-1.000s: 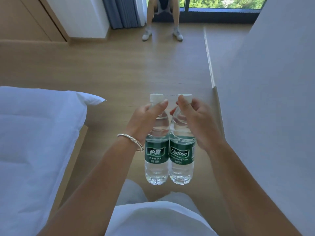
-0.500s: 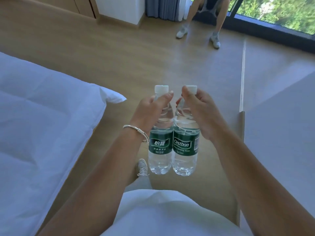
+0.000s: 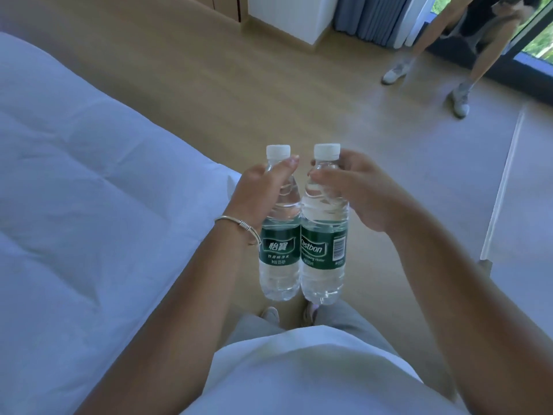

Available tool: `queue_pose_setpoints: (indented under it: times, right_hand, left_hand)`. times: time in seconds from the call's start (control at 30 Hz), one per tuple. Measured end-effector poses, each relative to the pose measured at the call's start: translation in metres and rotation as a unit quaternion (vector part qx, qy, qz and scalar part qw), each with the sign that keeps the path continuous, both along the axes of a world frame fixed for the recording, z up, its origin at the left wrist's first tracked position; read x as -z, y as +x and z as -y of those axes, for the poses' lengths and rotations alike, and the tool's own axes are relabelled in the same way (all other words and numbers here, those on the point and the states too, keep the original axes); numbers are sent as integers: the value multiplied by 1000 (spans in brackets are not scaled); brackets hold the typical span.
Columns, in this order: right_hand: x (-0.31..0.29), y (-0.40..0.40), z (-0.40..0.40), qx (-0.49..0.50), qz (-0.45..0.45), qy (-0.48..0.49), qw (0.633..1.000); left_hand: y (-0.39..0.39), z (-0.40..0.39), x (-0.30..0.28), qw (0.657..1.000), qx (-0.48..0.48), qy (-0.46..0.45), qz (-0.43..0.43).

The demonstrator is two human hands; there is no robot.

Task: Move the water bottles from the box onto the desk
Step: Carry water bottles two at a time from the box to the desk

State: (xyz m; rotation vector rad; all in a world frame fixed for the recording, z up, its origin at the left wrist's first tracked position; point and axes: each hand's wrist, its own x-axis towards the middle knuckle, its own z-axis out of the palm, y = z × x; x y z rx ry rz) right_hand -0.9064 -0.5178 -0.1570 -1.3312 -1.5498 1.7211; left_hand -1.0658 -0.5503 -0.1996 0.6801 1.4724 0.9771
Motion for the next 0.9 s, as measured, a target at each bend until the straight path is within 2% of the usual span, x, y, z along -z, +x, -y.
queue_pose_setpoints:
  times: [0.1,0.23,0.43,0.53,0.9]
  right_hand:
    - [11,-7,-43,-32,2,15,999]
    - [29,-17,-105,10,-4,27,1000]
    - [46,-12,-221,8,-66,-54,996]
    - [50,-5,-274,-24,-71,-73,995]
    - [50,-22,-408,-23,-44,-68,996]
  left_hand:
    - [-11,-34,5,1000,-19,-6,-11]
    - [-14,-92,16,999,-53,-8,-2]
    - [3,-199,18,995,-91,-24,-26]
    - [11,-244,16,994,-95,-31,-34]
    - [3,-367,14,992,-121,-28,0]
